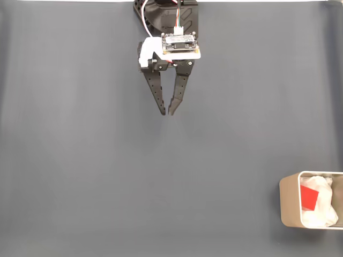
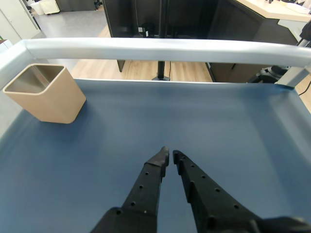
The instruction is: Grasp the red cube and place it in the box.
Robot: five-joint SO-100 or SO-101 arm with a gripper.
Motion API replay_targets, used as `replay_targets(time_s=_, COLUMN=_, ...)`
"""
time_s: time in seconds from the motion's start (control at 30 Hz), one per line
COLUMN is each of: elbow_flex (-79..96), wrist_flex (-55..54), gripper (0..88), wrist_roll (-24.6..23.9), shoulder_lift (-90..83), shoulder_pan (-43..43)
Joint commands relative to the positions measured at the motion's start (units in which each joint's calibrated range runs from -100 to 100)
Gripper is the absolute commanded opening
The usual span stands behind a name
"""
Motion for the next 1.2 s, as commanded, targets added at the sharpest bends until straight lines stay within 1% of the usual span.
replay_targets(time_s=0.0, elbow_flex=5.6, wrist_flex=0.7, gripper=0.0, wrist_roll=-0.9, shoulder_lift=-6.6, shoulder_pan=0.6)
replay_targets(time_s=0.17, elbow_flex=12.9, wrist_flex=4.7, gripper=0.0, wrist_roll=-1.2, shoulder_lift=-12.6, shoulder_pan=0.6)
replay_targets(time_s=0.37, elbow_flex=19.3, wrist_flex=12.9, gripper=0.0, wrist_roll=-0.4, shoulder_lift=-19.8, shoulder_pan=0.5)
replay_targets(time_s=0.6, elbow_flex=21.2, wrist_flex=29.4, gripper=0.0, wrist_roll=-0.3, shoulder_lift=-25.7, shoulder_pan=0.3)
replay_targets(time_s=0.83, elbow_flex=21.2, wrist_flex=35.3, gripper=0.0, wrist_roll=-0.9, shoulder_lift=-25.7, shoulder_pan=0.2)
replay_targets(time_s=1.17, elbow_flex=21.2, wrist_flex=39.8, gripper=0.0, wrist_roll=-0.5, shoulder_lift=-25.7, shoulder_pan=0.2)
